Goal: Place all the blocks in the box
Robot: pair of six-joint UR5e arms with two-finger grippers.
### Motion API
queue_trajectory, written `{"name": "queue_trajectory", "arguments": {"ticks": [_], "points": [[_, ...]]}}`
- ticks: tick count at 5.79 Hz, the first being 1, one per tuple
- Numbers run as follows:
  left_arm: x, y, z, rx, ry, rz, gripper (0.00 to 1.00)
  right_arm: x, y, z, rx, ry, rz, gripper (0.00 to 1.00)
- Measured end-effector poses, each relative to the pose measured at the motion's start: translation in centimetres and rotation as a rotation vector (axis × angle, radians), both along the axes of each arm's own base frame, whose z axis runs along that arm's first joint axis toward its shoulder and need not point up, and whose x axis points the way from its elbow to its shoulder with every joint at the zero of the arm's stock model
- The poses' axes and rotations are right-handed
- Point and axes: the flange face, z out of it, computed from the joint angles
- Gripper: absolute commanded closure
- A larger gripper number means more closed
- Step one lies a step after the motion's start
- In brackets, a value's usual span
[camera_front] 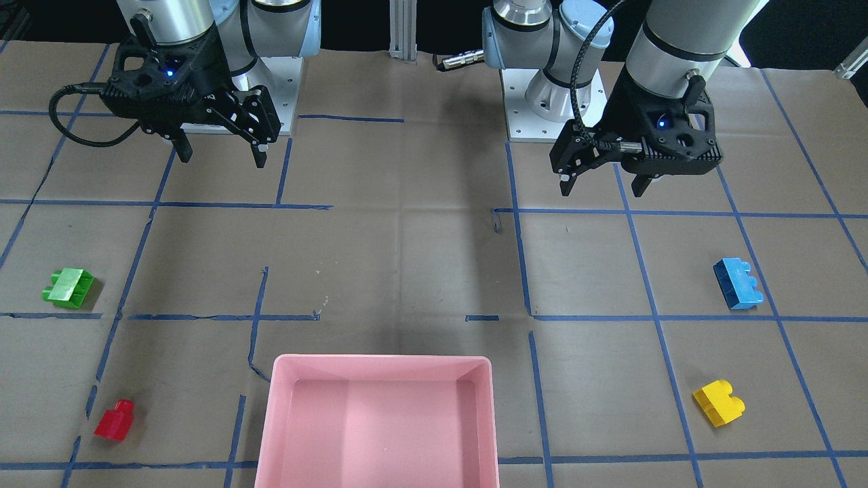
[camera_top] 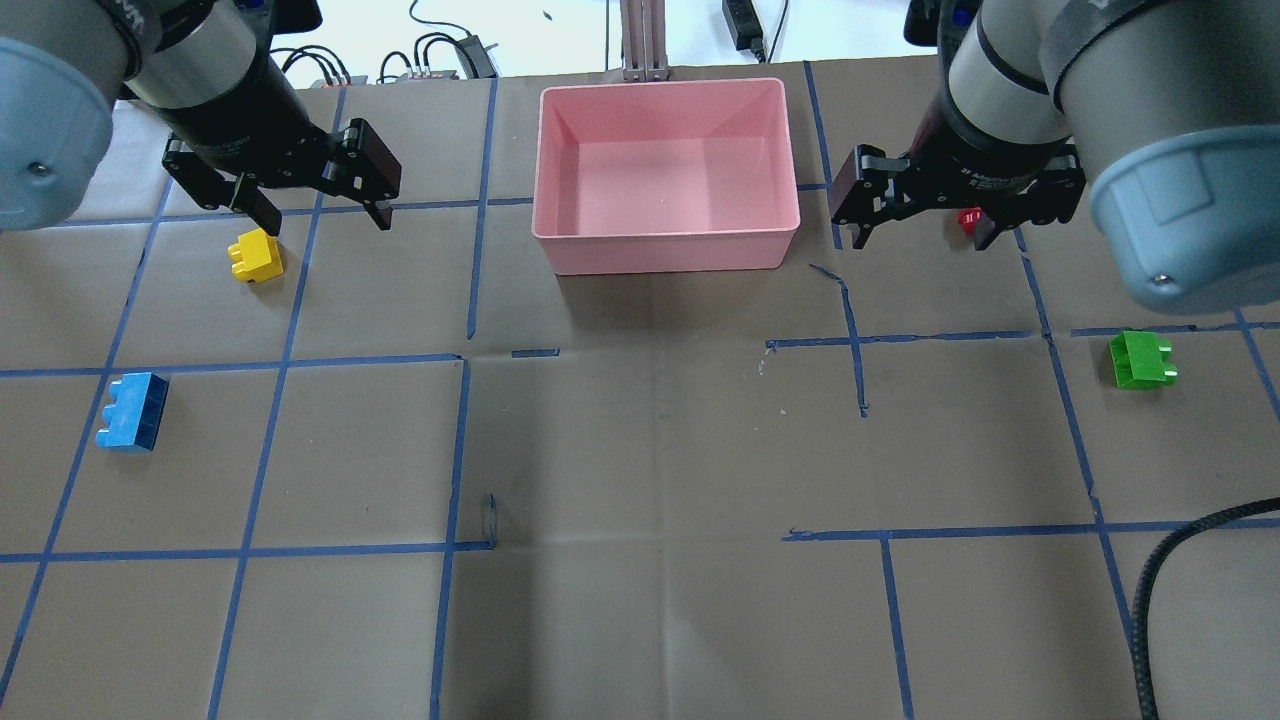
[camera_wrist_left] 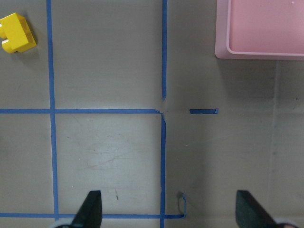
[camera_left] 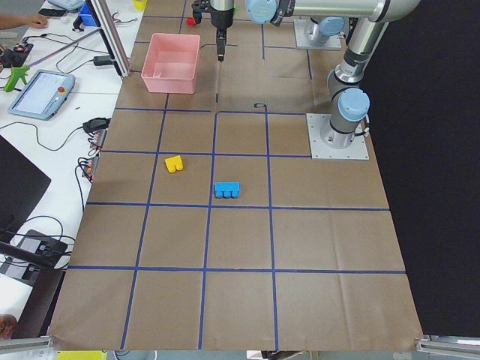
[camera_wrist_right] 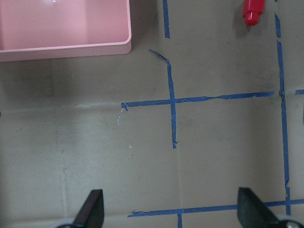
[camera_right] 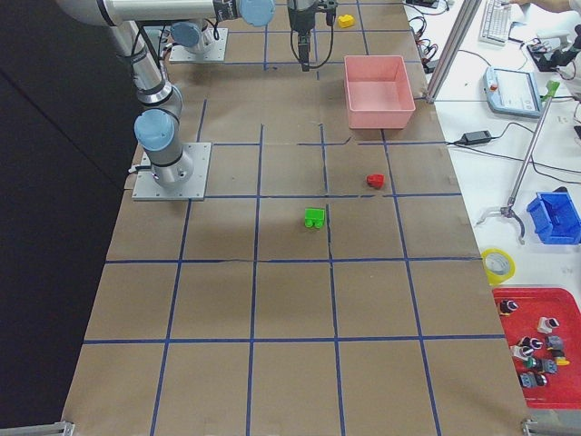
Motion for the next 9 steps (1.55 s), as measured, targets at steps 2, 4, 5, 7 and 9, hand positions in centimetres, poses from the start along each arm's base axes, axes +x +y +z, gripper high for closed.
{"name": "queue_trajectory", "arguments": {"ticks": [2,4,5,7,9], "points": [[0.0,0.0,0.0,0.001,-0.002,0.0,0.0,-0.3,-0.6,0.5,-0.041,-0.006,-0.002,0.0],[0.1,0.1,0.1,-0.001,-0.002,0.002,0.0,-0.4,-0.7,0.6,-0.054,-0.008,-0.003,0.0],[0.2,0.3,0.3,-0.005,-0.002,0.004,0.0,-0.3,-0.7,0.6,-0.054,-0.008,-0.003,0.0],[1.8,-0.1,0.6,-0.012,-0.008,-0.014,0.0,-0.3,-0.6,0.5,-0.05,-0.006,-0.004,0.0],[10.1,-0.8,0.8,-0.015,-0.017,-0.005,0.0,-0.3,-0.7,0.5,-0.052,-0.009,-0.003,0.0]]}}
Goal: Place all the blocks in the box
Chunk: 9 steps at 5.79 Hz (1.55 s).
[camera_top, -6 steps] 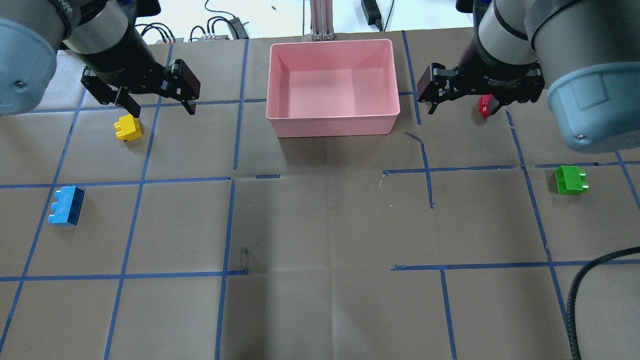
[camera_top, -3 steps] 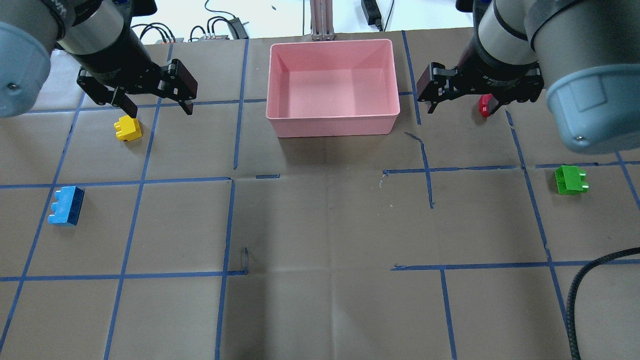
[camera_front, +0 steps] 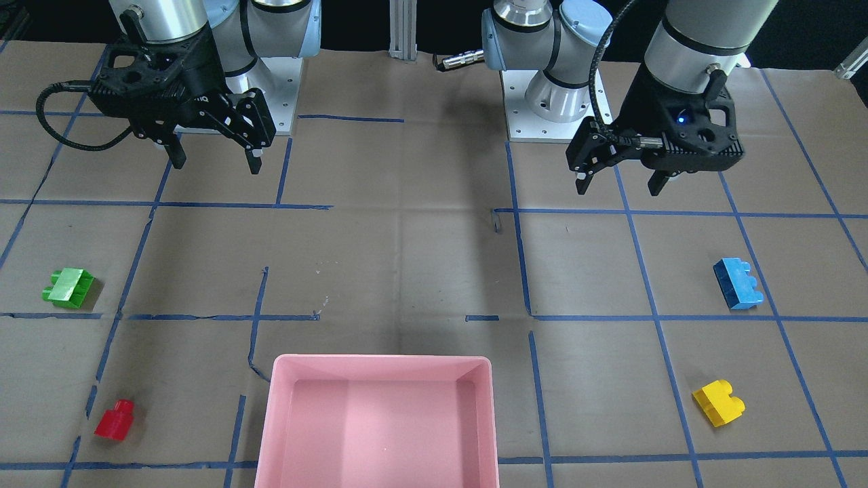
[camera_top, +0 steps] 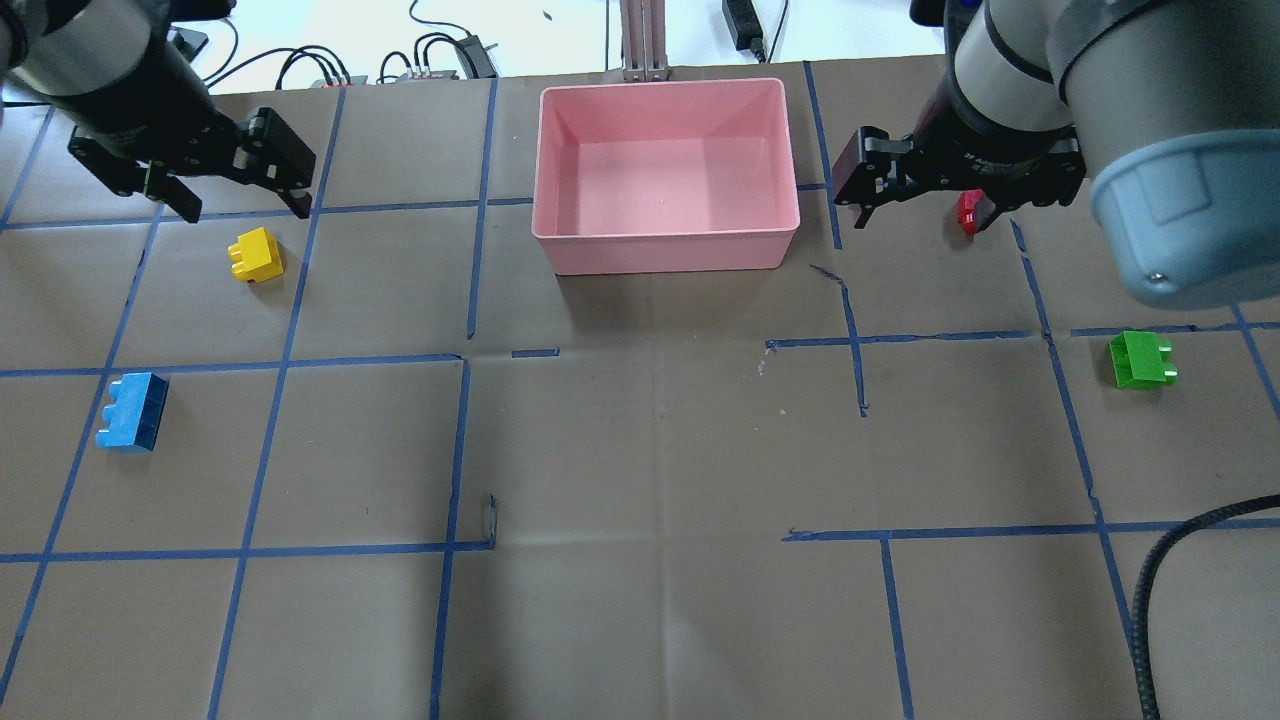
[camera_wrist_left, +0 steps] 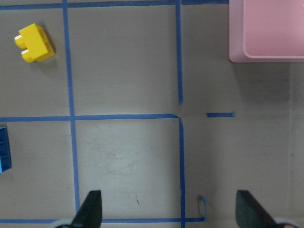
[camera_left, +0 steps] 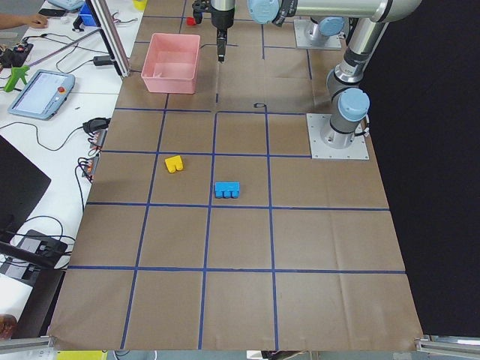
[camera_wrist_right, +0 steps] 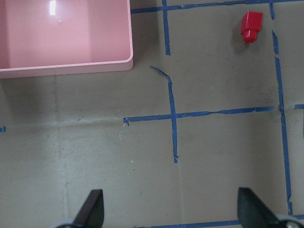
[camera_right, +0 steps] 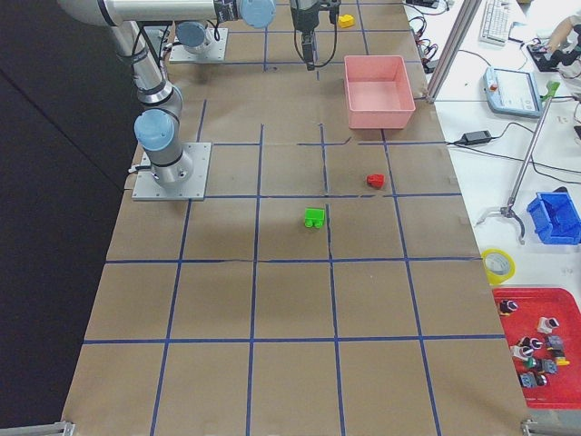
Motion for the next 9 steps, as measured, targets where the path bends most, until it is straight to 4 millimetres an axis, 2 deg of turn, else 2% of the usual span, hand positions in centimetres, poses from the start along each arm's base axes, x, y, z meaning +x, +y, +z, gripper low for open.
{"name": "queue_trajectory", "arguments": {"ticks": [2,3,4,5,6,7,9], "points": [[12.5,0.9,-1.3,0.021,-0.005,0.051,0.0,-0.5,-0.2,0.1,-0.003,0.002,-0.007,0.0],[18.7,2.1,-2.9,0.043,0.005,0.088,0.0,-1.8,-0.6,0.1,-0.003,0.006,-0.016,0.0],[24.1,3.4,-4.8,0.049,0.006,0.086,0.0,-3.5,-1.0,0.2,-0.001,0.009,-0.026,0.0],[28.4,4.0,-6.7,0.042,-0.003,0.083,0.0,-5.3,-1.3,0.2,-0.001,0.015,-0.03,0.0],[31.4,3.7,-9.0,0.039,-0.009,0.07,0.0,-7.2,-1.6,0.4,-0.002,0.026,-0.024,0.0],[32.9,3.0,-11.4,0.043,-0.004,0.056,0.0,-9.5,-1.9,0.5,-0.003,0.035,-0.026,0.0],[32.8,2.5,-16.0,0.059,0.053,0.095,0.0,-13.6,-2.2,0.3,0.007,0.044,-0.044,0.0]]}}
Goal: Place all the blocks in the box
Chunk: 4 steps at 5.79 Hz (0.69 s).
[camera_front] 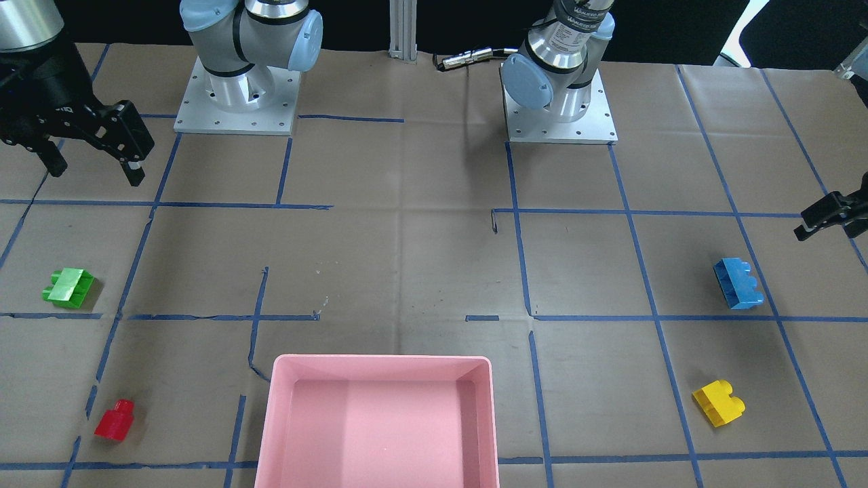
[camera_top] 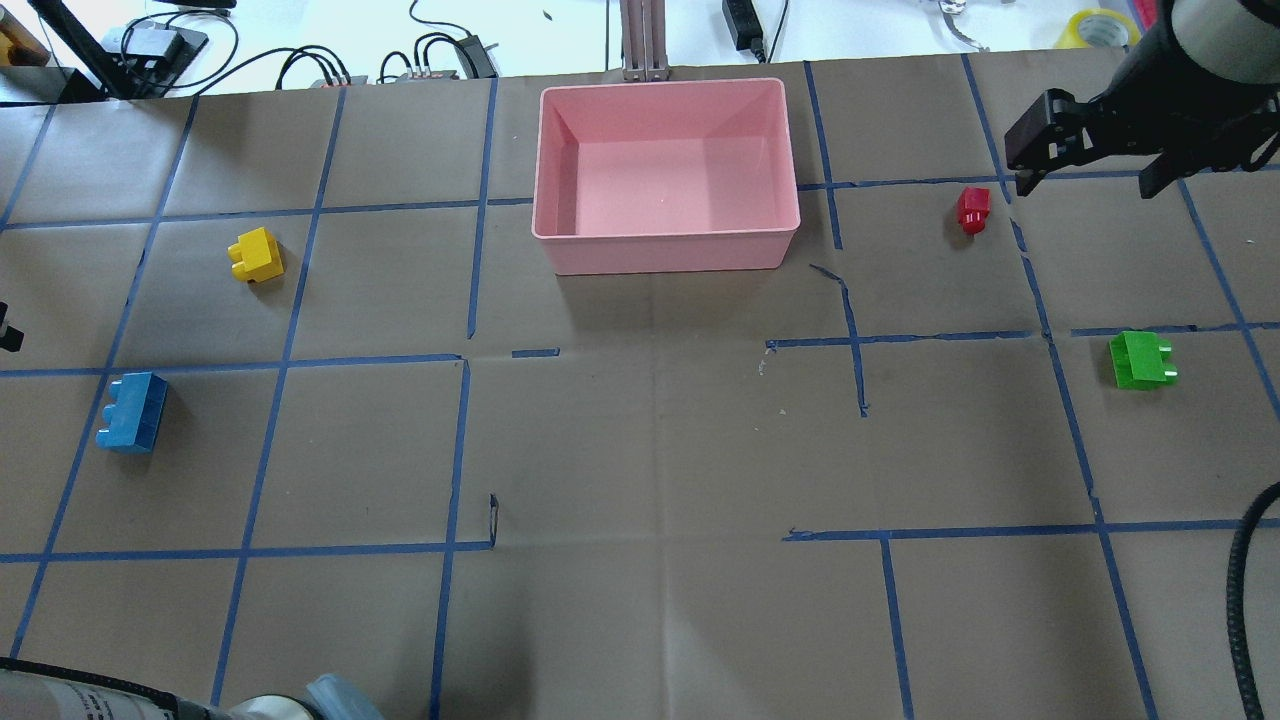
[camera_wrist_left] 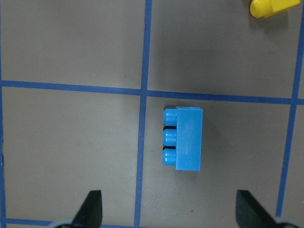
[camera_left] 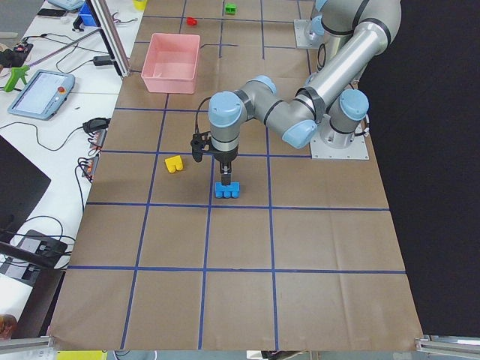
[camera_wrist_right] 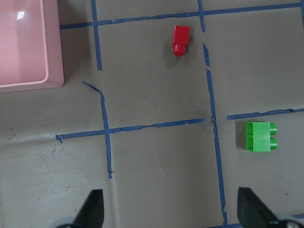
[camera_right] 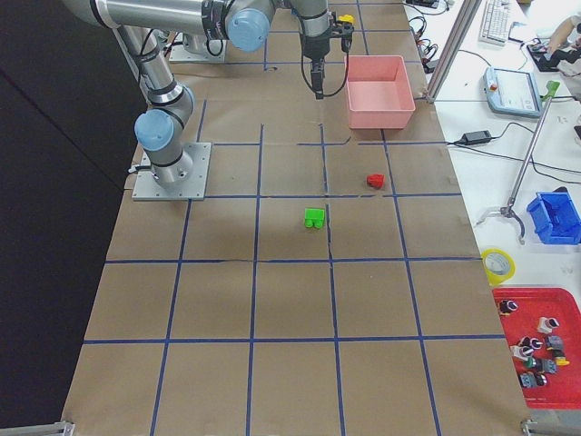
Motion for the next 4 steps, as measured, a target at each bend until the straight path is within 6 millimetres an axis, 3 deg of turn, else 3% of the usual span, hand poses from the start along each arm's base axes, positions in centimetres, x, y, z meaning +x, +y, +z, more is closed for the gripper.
{"name": "queue_trajectory", "arguments": {"ticks": [3,4], "points": [[-0.2,-0.3,-9.0,-0.055,-0.02,0.025,0.0,-9.3,0.2,-1.2,0.02,-0.033,-0.113,0.0],[-0.5,0.0,-11.2,-0.067,-0.028,0.033,0.0,-12.9,1.2,-3.5,0.062,-0.054,-0.188,0.0]]}}
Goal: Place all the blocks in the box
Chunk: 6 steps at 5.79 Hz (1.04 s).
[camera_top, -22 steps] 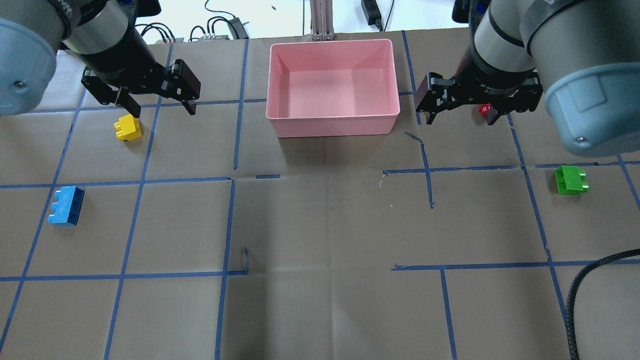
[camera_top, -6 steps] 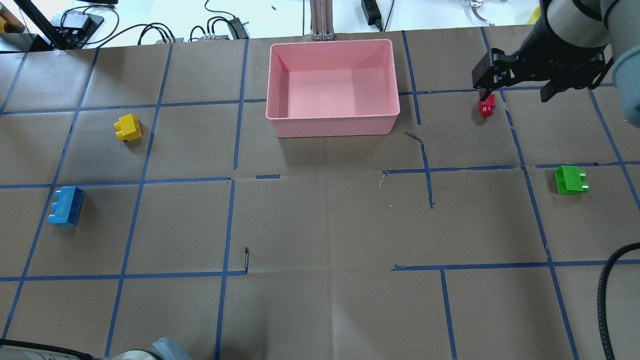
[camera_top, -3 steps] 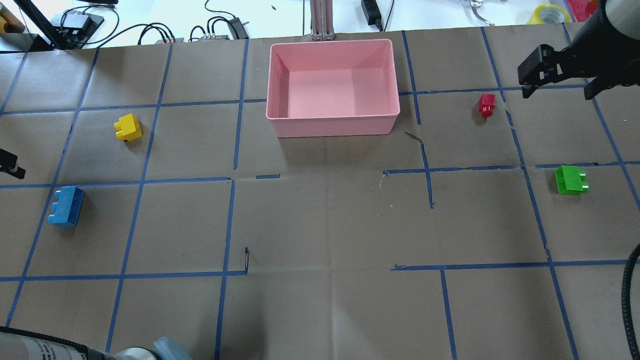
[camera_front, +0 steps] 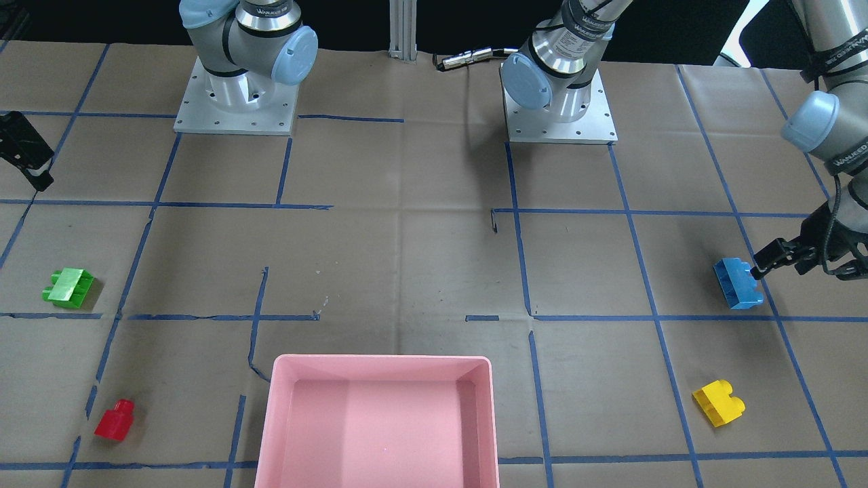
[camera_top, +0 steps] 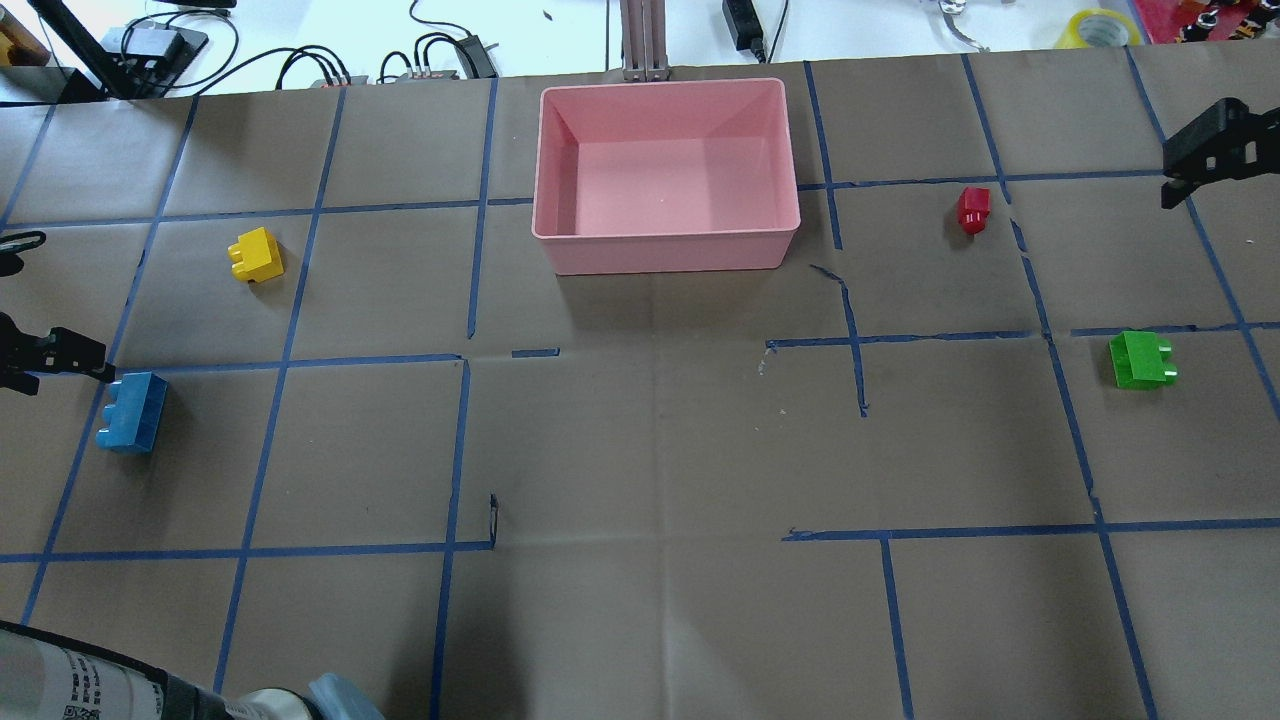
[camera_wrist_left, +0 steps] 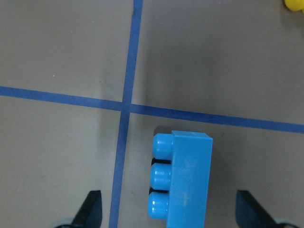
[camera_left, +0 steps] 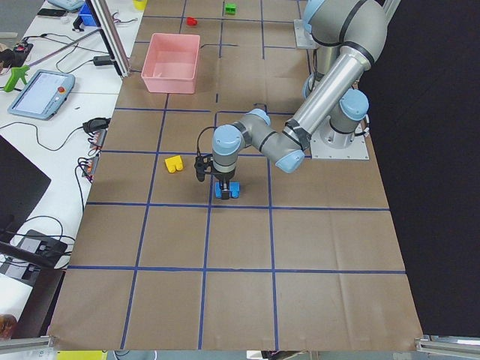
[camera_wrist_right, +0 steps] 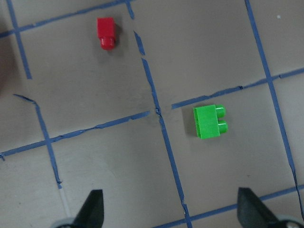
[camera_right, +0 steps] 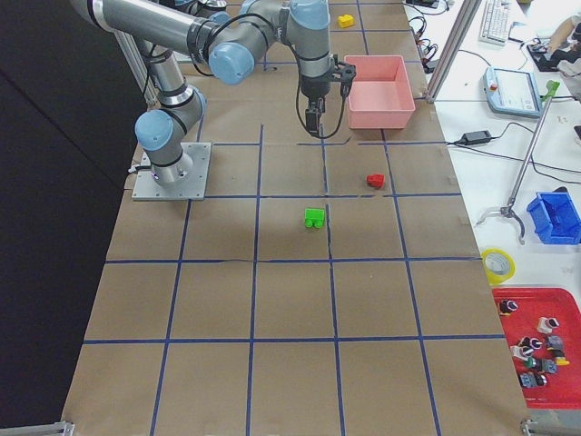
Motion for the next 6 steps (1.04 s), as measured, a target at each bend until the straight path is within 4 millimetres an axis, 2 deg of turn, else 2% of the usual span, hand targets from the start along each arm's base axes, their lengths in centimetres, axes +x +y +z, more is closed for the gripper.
{"name": "queue_trajectory", "arguments": {"ticks": [1,2,4,6], "points": [[-0.4,0.2,-1.7,-0.011,0.006,0.008,0.0,-2.1,0.9,-3.2,0.051,-0.03,-0.046,0.0],[-0.7,0.3,-3.2,-0.015,0.024,0.01,0.0,-3.5,0.3,-6.5,0.081,-0.035,-0.03,0.0],[-0.6,-0.2,-4.5,-0.042,0.012,0.005,0.0,-6.1,-2.9,-12.2,0.082,-0.006,0.127,0.0],[-0.7,-0.3,-5.7,-0.037,0.023,0.0,0.01,-8.2,-6.1,-18.8,0.082,0.002,0.167,0.0]]}}
